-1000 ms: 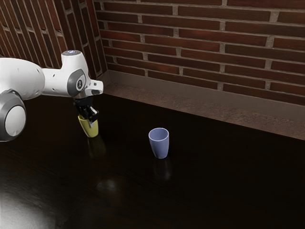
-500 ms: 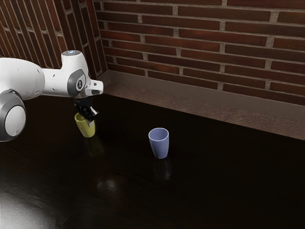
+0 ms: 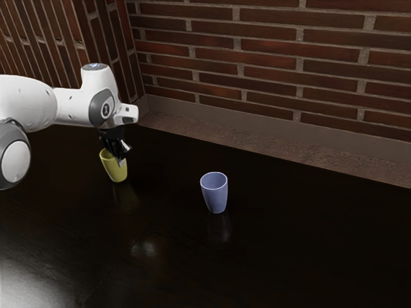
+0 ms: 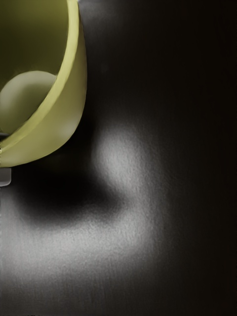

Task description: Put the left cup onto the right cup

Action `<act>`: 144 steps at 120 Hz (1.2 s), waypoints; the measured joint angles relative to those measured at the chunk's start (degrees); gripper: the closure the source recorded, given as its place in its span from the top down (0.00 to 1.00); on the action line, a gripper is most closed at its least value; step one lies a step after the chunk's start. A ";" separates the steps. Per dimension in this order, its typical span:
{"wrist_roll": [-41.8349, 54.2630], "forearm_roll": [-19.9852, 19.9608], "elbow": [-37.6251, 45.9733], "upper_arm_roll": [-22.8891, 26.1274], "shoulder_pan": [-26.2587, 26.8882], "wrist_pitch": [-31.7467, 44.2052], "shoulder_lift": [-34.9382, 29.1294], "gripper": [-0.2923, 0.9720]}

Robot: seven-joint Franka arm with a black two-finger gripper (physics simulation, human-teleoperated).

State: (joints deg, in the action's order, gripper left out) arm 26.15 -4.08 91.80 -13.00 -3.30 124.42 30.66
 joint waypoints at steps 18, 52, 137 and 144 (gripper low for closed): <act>-0.15 0.17 1.56 0.00 0.15 -0.19 -2.32 0.15; -0.59 0.95 5.89 0.42 1.65 -0.56 -9.09 0.15; -9.20 8.89 6.03 14.50 2.43 -7.99 -17.28 0.15; -10.43 9.21 5.98 15.32 2.47 -8.81 -17.55 0.15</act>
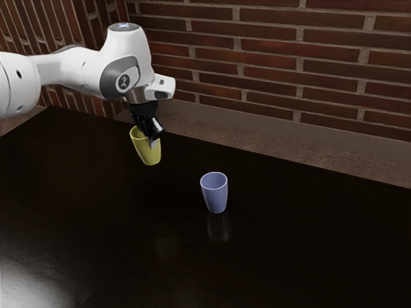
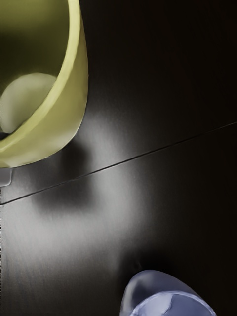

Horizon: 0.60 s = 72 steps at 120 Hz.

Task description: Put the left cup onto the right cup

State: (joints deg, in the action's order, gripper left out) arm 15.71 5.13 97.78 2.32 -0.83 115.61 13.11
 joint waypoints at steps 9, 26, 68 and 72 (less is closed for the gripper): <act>-1.58 0.59 -0.05 1.00 -0.06 -0.90 -0.47 0.15; -4.49 1.37 -0.11 2.80 -0.04 -2.31 -1.61 0.15; -10.67 2.15 -0.89 6.95 -0.08 -4.58 -2.43 0.15; -11.22 2.34 -0.94 7.34 -0.05 -4.76 -2.47 0.15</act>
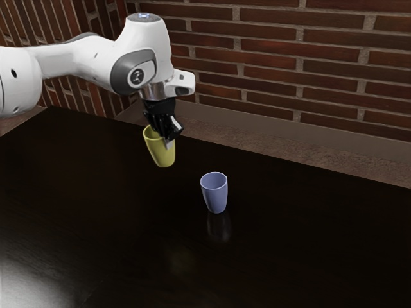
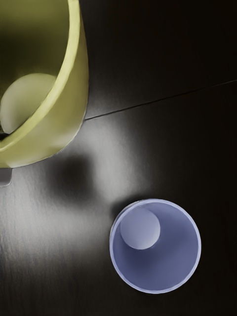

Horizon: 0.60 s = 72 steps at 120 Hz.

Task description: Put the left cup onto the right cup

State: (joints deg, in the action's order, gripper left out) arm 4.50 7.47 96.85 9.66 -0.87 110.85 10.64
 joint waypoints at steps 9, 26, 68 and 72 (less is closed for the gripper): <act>-1.17 0.28 -0.40 0.57 0.01 -0.33 -0.04 0.15; -3.25 0.73 -1.08 1.72 0.00 -1.03 -0.01 0.15; -7.28 1.03 -1.22 2.73 -0.02 -1.95 0.11 0.15; -7.57 1.03 -1.25 2.74 -0.02 -1.98 0.12 0.15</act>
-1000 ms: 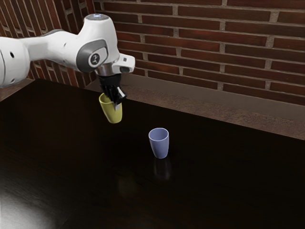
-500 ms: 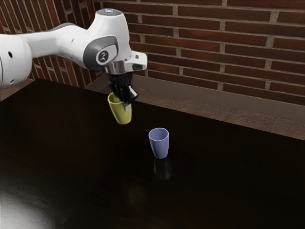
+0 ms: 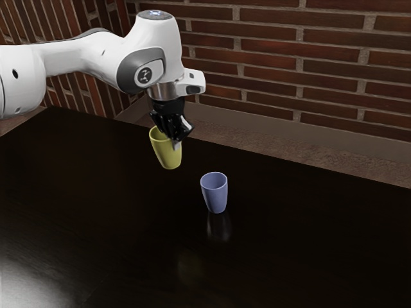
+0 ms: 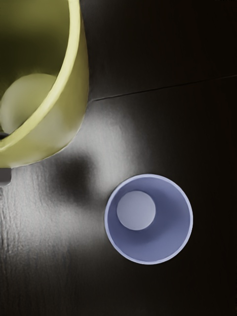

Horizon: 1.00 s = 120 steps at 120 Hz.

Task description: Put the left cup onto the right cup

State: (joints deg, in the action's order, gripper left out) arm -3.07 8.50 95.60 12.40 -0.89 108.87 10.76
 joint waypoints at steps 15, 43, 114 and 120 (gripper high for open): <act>-0.95 0.01 -0.01 0.01 0.00 -0.08 0.04 0.15; -2.44 0.14 -1.13 1.34 0.03 -0.16 0.80 0.15; -4.69 1.47 -7.36 3.69 0.01 -1.37 5.93 0.15; -4.80 1.48 -7.69 3.79 0.00 -1.42 6.19 0.15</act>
State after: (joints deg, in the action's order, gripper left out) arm -7.87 9.98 87.91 16.18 -0.89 107.45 16.95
